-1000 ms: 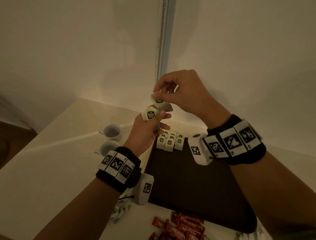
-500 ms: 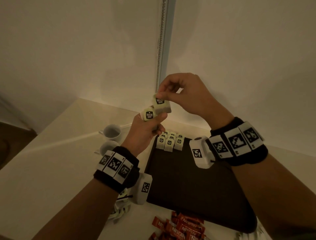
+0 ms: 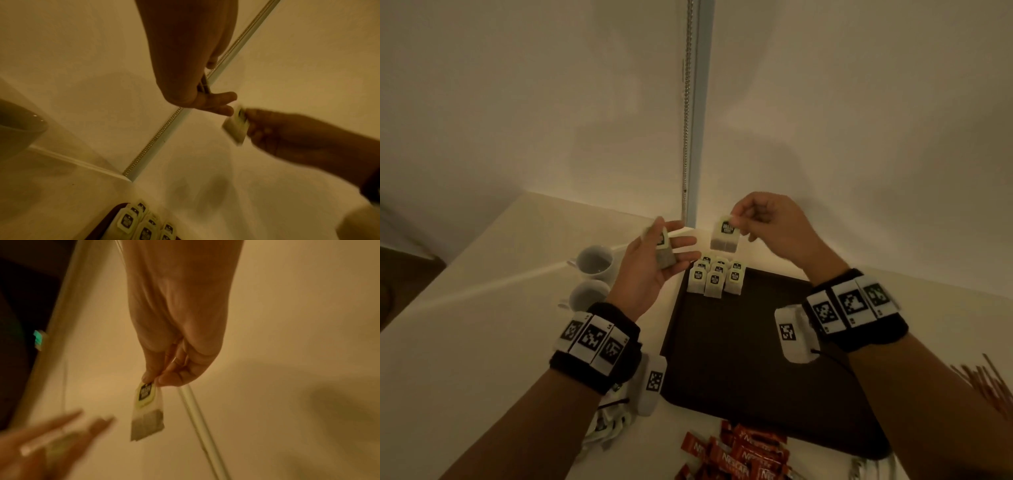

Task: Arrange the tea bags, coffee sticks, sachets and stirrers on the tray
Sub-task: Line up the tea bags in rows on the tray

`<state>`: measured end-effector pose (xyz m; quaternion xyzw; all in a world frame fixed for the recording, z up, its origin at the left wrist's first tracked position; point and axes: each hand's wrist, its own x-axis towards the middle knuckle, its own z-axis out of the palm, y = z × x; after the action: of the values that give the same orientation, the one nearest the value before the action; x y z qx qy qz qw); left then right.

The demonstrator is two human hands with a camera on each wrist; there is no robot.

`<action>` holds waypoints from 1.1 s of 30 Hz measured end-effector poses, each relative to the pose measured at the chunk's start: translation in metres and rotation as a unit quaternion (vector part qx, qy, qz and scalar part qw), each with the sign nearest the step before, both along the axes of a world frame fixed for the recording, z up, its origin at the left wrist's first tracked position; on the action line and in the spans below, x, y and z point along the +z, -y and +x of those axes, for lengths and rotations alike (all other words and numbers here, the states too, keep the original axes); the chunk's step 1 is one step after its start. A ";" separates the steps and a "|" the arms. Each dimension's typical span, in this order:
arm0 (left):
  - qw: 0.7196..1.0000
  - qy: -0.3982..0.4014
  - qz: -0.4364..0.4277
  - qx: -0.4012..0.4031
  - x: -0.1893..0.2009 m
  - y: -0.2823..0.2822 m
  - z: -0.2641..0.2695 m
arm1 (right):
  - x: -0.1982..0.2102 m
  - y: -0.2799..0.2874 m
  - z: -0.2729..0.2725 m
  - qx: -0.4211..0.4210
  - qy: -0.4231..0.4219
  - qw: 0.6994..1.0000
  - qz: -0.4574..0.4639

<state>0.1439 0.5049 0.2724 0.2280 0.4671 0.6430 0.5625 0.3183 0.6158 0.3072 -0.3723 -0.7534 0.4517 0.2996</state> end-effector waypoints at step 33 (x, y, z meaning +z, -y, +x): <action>0.999 0.013 0.008 -0.049 -0.029 -0.023 -0.010 | -0.056 -0.001 -0.044 0.021 0.002 0.998 0.061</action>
<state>0.1336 0.5279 0.2438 0.2462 0.4429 0.6215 0.5974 0.2748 0.6168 0.2514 -0.3384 -0.7876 0.4106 0.3107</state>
